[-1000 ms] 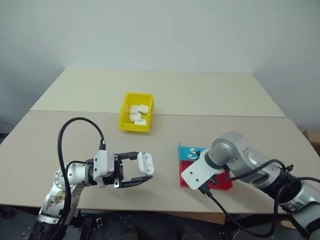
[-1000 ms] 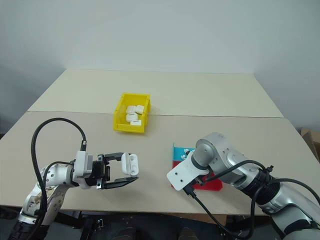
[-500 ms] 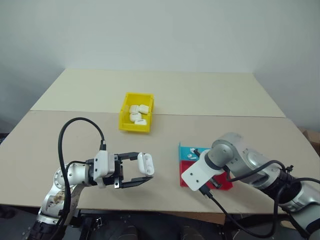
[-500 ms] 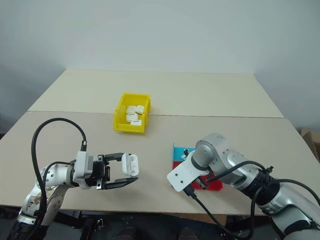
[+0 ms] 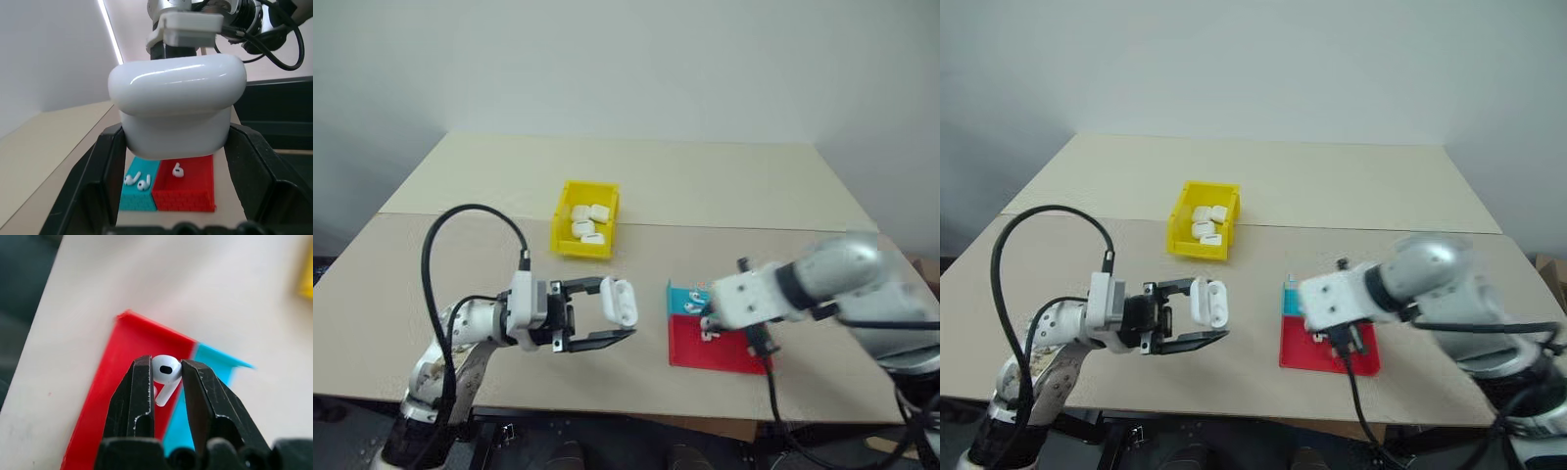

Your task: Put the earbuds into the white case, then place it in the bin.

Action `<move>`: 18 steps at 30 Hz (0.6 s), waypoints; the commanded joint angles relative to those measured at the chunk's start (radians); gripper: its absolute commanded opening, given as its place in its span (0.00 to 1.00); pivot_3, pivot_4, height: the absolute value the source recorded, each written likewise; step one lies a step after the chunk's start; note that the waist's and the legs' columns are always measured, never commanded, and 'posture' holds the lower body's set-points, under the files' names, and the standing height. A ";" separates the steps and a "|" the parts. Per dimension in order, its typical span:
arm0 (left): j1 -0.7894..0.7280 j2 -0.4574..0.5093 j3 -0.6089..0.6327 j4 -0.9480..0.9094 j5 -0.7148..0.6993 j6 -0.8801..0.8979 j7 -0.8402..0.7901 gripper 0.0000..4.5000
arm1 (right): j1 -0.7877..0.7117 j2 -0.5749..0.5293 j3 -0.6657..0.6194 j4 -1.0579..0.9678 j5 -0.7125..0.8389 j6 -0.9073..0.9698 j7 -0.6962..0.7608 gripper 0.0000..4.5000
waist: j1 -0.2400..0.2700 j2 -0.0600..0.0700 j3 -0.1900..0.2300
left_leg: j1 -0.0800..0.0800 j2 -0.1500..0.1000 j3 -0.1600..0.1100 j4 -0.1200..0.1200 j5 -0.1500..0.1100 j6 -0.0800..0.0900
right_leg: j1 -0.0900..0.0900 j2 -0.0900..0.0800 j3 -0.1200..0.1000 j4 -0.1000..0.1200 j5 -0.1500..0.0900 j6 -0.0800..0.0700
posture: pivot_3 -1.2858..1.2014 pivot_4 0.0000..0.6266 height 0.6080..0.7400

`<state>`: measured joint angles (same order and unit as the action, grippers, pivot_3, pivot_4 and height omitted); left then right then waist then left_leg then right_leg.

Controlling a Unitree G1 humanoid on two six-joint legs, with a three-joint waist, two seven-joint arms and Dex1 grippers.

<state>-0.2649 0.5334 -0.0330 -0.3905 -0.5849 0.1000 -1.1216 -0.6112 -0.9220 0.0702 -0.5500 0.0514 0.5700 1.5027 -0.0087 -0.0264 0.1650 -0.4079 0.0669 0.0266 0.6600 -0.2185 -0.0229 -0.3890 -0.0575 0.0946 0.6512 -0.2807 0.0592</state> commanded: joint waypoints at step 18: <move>-0.123 -0.062 -0.041 -0.097 -0.124 0.124 0.029 0.61 | 0.024 0.390 -0.479 -0.131 0.816 0.014 -0.533 0.20 | -0.007 0.000 0.000 | -0.003 0.000 -0.002 -0.001 0.000 0.001 | -0.001 0.000 0.000 -0.003 0.001 0.001 | 0.52 0.24 1.00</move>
<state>-0.3831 0.4754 -0.0858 -0.4439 -0.6851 0.2242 -1.1009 -0.5957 -0.5304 -0.3966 -0.6440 0.8220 0.6297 0.9914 -0.0160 -0.0264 0.1652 -0.4111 0.0667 0.0246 0.6588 -0.2188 -0.0223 -0.3897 -0.0572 0.0942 0.6486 -0.2801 0.0599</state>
